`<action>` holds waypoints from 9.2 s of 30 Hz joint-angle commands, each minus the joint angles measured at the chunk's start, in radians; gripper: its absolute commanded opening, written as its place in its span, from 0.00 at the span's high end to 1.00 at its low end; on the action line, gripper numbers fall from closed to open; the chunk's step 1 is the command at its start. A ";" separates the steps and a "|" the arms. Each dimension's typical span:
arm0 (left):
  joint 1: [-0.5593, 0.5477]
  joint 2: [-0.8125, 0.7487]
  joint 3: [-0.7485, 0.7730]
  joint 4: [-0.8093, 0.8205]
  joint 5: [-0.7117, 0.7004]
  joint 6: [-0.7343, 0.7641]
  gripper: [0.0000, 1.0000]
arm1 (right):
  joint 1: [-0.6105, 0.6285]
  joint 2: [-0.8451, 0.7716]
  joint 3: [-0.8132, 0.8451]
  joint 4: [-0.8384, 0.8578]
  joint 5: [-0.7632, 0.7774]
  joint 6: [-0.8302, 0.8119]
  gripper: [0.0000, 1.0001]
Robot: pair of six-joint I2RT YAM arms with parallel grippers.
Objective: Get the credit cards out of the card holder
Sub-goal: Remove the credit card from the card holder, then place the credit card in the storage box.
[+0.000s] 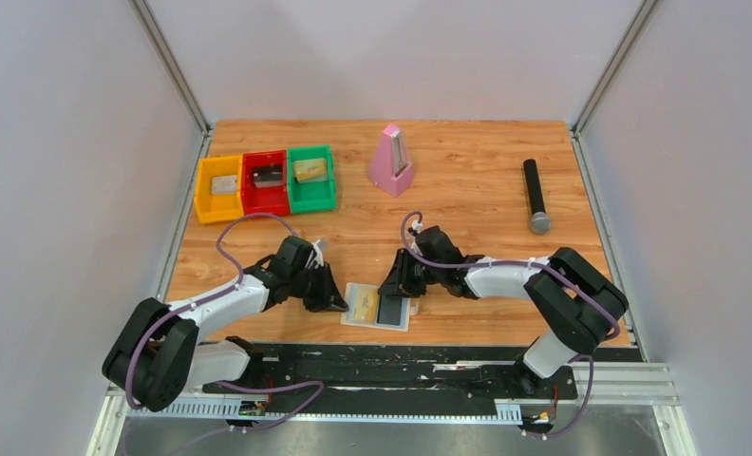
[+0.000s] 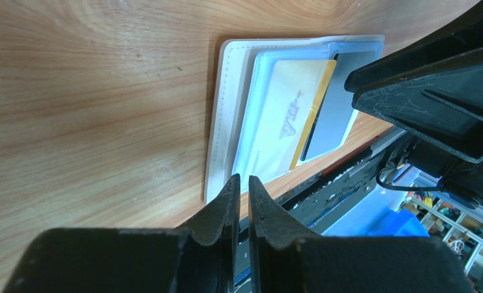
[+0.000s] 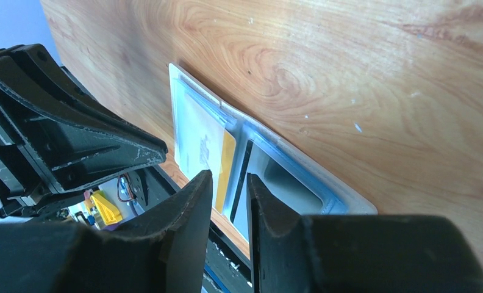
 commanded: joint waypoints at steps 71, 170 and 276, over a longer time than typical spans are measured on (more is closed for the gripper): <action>-0.005 -0.178 0.010 0.411 0.154 -0.180 0.46 | -0.083 -0.581 -0.134 -0.033 0.292 0.347 1.00; 0.081 -0.131 0.102 0.722 0.467 -0.243 0.48 | -0.201 -0.700 -0.163 0.264 0.009 0.217 1.00; 0.597 0.820 1.078 0.061 0.075 0.158 0.67 | -0.237 -0.898 -0.174 -0.061 0.179 0.022 0.00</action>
